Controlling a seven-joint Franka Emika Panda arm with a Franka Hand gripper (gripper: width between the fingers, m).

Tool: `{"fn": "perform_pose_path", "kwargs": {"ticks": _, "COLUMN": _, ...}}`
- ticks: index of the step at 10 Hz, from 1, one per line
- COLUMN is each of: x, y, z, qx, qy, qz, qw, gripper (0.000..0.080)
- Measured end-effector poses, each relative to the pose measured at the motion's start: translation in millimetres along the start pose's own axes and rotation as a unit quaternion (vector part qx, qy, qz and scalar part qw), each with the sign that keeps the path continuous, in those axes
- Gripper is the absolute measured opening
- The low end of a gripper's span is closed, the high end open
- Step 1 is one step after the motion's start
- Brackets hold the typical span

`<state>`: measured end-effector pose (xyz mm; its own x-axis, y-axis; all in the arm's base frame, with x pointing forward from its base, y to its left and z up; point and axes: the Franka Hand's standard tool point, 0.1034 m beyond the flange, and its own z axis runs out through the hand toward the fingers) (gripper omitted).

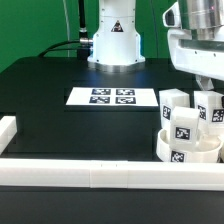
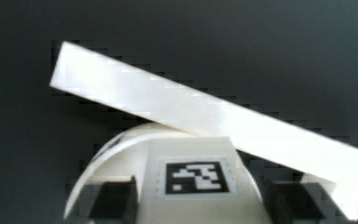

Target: Assemble stool

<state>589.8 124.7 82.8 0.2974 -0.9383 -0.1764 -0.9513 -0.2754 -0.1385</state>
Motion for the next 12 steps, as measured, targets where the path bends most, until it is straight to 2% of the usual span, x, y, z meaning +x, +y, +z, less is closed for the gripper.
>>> {"fn": "perform_pose_path", "kwargs": {"ticks": 2, "x": -0.5, "y": -0.1, "z": 0.1, "qx": 0.002, "qy": -0.003, "qz": 0.015, "qw": 1.000, "gripper": 0.0340}}
{"fn": "perform_pose_path", "kwargs": {"ticks": 3, "x": -0.8, "y": -0.1, "z": 0.2, "qx": 0.001, "qy": -0.003, "qz": 0.011, "qw": 1.000, "gripper": 0.0438}}
{"fn": "perform_pose_path", "kwargs": {"ticks": 4, "x": -0.3, "y": -0.1, "z": 0.0, "qx": 0.002, "qy": -0.003, "qz": 0.004, "qw": 1.000, "gripper": 0.0438}}
{"fn": "perform_pose_path", "kwargs": {"ticks": 5, "x": 1.3, "y": -0.2, "z": -0.7, "qx": 0.002, "qy": -0.003, "qz": -0.004, "qw": 1.000, "gripper": 0.0596}}
{"fn": "perform_pose_path", "kwargs": {"ticks": 6, "x": 1.7, "y": -0.1, "z": -0.8, "qx": 0.002, "qy": -0.003, "qz": -0.011, "qw": 1.000, "gripper": 0.0638}}
{"fn": "perform_pose_path", "kwargs": {"ticks": 8, "x": 2.2, "y": -1.2, "z": -3.1, "qx": 0.004, "qy": -0.002, "qz": -0.023, "qw": 1.000, "gripper": 0.0648}}
{"fn": "perform_pose_path", "kwargs": {"ticks": 10, "x": 5.3, "y": -4.8, "z": -17.4, "qx": 0.007, "qy": -0.002, "qz": -0.055, "qw": 0.998, "gripper": 0.0649}}
{"fn": "perform_pose_path", "kwargs": {"ticks": 12, "x": 10.9, "y": -7.8, "z": -25.0, "qx": 0.017, "qy": -0.004, "qz": -0.058, "qw": 0.998, "gripper": 0.0648}}
